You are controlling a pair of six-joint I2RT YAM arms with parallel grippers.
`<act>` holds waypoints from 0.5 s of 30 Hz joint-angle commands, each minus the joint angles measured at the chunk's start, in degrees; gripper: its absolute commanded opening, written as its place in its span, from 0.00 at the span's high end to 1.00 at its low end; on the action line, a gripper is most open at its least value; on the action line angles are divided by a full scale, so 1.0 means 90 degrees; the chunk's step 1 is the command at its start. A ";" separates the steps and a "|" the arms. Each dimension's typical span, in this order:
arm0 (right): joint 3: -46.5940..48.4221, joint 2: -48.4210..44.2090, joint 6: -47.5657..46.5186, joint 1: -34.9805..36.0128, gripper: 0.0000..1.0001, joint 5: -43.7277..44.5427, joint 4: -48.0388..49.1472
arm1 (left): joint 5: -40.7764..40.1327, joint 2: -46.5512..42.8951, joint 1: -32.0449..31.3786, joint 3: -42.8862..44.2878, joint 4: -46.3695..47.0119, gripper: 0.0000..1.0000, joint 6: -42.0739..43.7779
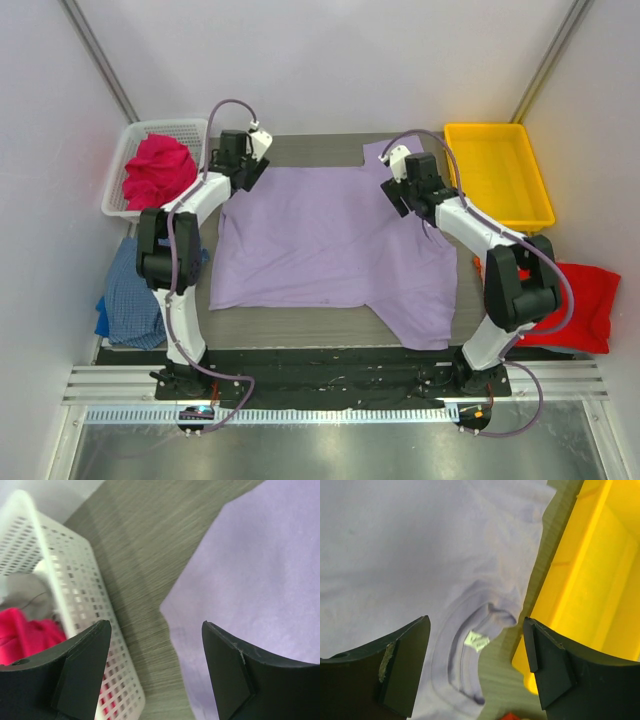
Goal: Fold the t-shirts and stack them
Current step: Grap the side of the flattened tshirt closest away from the robot with both arms
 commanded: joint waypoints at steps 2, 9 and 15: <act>0.0753 0.0802 0.0013 -0.0018 0.18 0.0322 0.0790 | -0.0164 0.0488 -0.0027 0.0385 0.0141 0.23 -0.0121; 0.1260 0.1789 -0.0173 -0.0174 0.18 0.0507 0.1122 | -0.0516 0.0967 -0.0115 0.0327 0.0542 0.23 0.0152; 0.1884 0.2433 -0.0222 -0.0418 0.18 0.0478 0.1181 | -0.0604 0.1191 -0.0115 0.0298 0.0718 0.23 0.0182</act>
